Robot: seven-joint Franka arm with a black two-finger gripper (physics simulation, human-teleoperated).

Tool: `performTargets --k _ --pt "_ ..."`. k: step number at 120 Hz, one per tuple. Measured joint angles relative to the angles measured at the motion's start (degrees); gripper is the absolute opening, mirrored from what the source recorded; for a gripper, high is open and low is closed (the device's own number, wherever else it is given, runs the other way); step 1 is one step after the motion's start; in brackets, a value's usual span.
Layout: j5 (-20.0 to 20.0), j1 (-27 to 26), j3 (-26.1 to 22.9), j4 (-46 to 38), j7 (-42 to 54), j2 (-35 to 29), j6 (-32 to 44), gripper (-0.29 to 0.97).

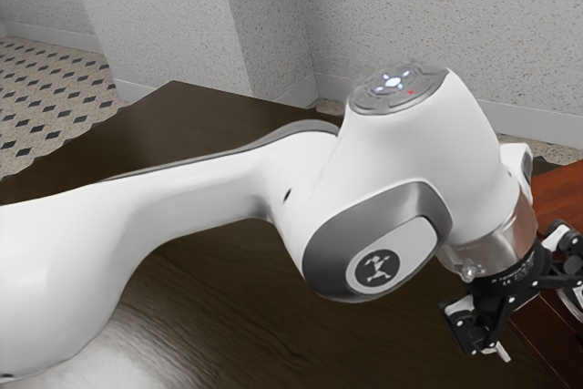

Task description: Pull the drawer handle with one arm to open the drawer

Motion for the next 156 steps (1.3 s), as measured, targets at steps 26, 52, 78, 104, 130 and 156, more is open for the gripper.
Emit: performTargets --k 26,52,78,104,130,156 --pt "0.0 0.1 -0.1 0.4 0.8 0.6 0.8 0.68" --pt "-0.1 0.1 -0.2 0.6 1.7 1.3 1.4 0.67" --pt "-0.2 0.3 -0.2 0.6 2.2 1.7 1.9 0.47" --pt "-0.3 0.8 -0.2 0.4 2.8 2.1 2.5 0.38" --pt "-1.2 0.7 -0.1 -0.3 3.3 1.6 2.8 0.20" --pt "-1.1 0.4 0.0 -2.4 3.7 -0.2 2.9 0.13"
